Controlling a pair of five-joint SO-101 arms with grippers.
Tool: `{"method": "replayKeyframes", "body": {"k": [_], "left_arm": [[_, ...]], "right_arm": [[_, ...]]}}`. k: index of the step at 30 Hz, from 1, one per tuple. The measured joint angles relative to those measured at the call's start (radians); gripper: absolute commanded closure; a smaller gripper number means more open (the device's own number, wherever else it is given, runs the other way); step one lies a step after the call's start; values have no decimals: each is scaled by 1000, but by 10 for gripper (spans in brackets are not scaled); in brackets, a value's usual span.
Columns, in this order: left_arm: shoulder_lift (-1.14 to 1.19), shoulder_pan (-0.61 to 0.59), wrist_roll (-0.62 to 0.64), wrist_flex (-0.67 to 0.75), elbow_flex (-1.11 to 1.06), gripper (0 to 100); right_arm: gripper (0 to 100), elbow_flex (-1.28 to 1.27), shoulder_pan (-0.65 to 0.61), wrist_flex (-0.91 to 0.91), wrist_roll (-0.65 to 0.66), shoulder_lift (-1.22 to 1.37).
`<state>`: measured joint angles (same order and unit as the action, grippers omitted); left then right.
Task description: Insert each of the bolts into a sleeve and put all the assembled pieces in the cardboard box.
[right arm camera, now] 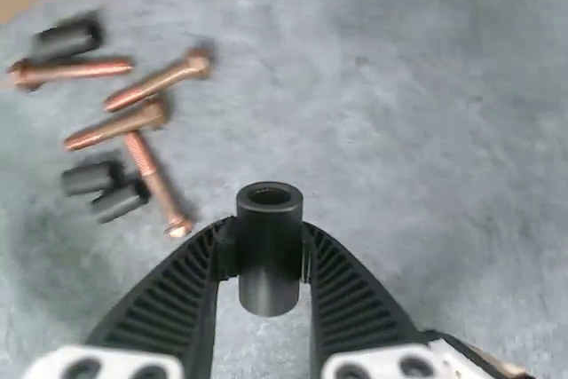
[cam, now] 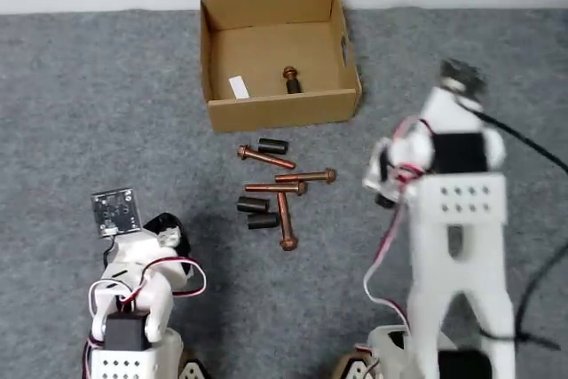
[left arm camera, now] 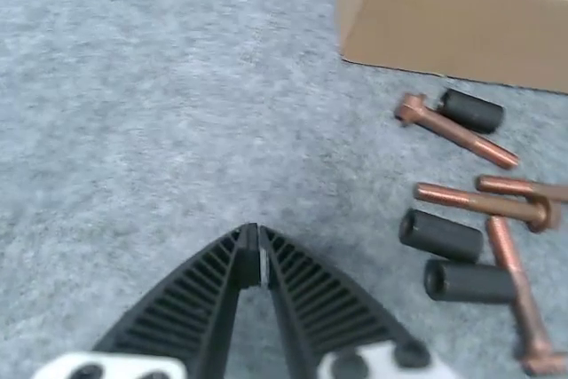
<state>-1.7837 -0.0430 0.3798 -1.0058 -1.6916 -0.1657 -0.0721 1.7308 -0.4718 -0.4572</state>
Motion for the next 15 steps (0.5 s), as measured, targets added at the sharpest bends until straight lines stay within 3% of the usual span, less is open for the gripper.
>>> {"method": "replayKeyframes", "body": {"k": [9,15], "left_arm": [[0,81,0,-3,127,994],[-9,192,0,-138,285,994]], "right_arm": [[991,-393,196,-97,20,-359],[991,-640,249,-169,54,-628]]}}
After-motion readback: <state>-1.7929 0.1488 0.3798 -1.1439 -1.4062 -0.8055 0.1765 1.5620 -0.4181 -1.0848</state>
